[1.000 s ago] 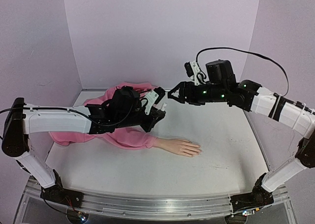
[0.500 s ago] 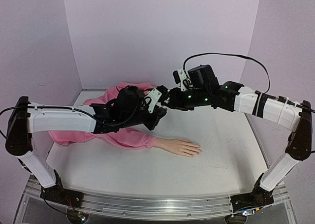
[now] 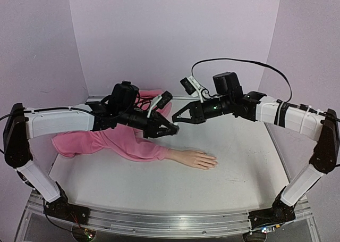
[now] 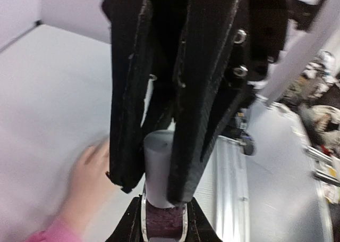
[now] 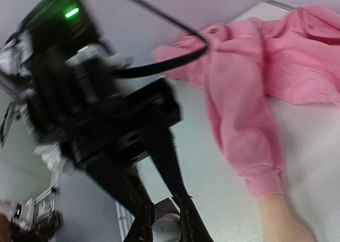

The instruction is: Paint the nails

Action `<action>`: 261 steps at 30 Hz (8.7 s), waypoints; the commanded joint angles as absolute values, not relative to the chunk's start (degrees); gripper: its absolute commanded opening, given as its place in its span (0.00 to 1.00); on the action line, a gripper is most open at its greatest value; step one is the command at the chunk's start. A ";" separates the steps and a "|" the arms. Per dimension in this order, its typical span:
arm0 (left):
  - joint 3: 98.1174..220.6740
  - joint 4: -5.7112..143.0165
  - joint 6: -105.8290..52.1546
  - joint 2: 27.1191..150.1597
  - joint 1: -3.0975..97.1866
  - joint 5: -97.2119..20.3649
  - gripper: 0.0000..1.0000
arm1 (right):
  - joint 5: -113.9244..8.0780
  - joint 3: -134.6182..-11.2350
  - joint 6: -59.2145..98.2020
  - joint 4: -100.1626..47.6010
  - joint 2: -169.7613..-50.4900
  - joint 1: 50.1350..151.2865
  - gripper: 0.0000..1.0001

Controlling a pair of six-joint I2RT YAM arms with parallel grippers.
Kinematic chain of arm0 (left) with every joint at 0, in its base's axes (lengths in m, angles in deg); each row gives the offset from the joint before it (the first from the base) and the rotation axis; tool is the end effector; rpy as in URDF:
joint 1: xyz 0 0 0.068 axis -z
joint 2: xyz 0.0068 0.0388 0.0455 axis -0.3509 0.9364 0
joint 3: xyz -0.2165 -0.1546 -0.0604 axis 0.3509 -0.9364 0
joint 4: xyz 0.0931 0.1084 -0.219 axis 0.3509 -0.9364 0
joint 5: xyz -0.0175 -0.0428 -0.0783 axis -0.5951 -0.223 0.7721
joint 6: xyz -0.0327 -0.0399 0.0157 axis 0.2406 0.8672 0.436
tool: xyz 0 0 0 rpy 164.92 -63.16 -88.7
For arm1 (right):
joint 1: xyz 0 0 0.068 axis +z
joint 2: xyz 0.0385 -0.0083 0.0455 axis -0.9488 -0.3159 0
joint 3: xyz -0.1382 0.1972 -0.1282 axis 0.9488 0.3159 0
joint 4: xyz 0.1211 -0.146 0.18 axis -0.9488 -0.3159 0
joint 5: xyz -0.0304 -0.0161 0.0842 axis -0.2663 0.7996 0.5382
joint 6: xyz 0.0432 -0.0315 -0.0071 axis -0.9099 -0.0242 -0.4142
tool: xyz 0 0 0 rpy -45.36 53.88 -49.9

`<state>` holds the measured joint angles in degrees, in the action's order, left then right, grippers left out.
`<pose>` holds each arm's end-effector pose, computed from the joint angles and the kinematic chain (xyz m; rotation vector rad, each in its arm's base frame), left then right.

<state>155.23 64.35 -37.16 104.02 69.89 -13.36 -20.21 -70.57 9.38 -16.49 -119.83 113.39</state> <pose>0.2242 -0.2910 0.2940 1.2102 1.7383 -1.1298 0.2645 0.2674 0.3464 -0.9411 1.6259 1.3325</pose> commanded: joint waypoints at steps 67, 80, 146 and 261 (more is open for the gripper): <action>154.57 70.87 -41.22 96.02 72.34 -24.59 0.00 | -38.49 -68.38 16.25 -22.80 -107.12 117.44 0.88; 156.18 70.91 -47.43 99.61 79.21 -53.81 0.00 | -53.03 -70.64 -0.60 -19.59 -108.62 118.75 0.65; 159.30 69.66 -48.35 103.64 81.16 -55.18 0.00 | -43.79 -73.50 -3.06 -18.44 -113.84 118.29 0.64; 156.89 60.84 -56.54 97.97 80.40 -49.05 0.00 | -32.34 -83.06 -0.01 -35.62 -123.31 117.91 0.20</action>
<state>153.64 58.98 -56.68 99.69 80.14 -48.42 -32.88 -81.69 -0.61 -35.14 -122.73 117.65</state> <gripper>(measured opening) 0.219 0.226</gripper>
